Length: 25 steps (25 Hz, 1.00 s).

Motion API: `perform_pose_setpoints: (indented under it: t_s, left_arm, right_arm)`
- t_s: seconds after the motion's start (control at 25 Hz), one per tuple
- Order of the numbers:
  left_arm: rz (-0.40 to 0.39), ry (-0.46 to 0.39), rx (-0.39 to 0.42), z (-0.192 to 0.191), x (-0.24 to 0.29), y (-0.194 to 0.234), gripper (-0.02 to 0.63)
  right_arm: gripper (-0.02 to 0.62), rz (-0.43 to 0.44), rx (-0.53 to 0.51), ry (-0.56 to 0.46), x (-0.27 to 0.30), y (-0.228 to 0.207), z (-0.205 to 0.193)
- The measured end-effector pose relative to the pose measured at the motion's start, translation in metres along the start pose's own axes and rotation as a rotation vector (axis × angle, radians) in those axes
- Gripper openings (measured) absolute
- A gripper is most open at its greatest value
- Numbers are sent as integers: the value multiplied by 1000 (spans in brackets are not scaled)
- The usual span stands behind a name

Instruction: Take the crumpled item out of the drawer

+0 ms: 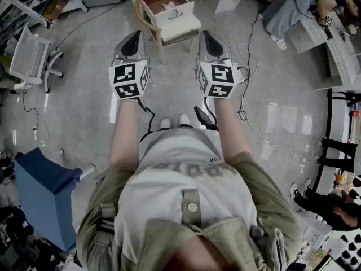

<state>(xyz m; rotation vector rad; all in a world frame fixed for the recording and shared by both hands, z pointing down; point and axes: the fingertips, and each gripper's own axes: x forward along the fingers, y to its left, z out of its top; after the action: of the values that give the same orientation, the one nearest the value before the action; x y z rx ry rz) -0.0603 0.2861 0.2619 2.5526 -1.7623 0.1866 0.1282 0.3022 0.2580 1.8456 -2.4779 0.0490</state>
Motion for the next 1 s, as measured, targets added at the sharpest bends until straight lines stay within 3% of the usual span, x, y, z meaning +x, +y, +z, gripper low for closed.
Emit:
perform_pose_setpoints:
  t_s: [0.68,0.88,0.92,0.96,1.0]
  left_arm:
    - [-11,3,-8,-1,5,-4,6]
    - [0,-24,-36,5,2,4,6]
    - [7,-34,-47,6,1,6,30]
    - [12,-43,-62,7,0,7,109]
    - [14,-49,-77,8,0,8,139]
  right_arm:
    - [2,9,-31,12,0,-3,-1]
    - [7,23,81,-50,0,-10,7]
    - [71,30,109,-59,0,-12,7]
    - [178,41,133,-65,-1,-14,7]
    - [245,49,151,-71,-1,-15,7]
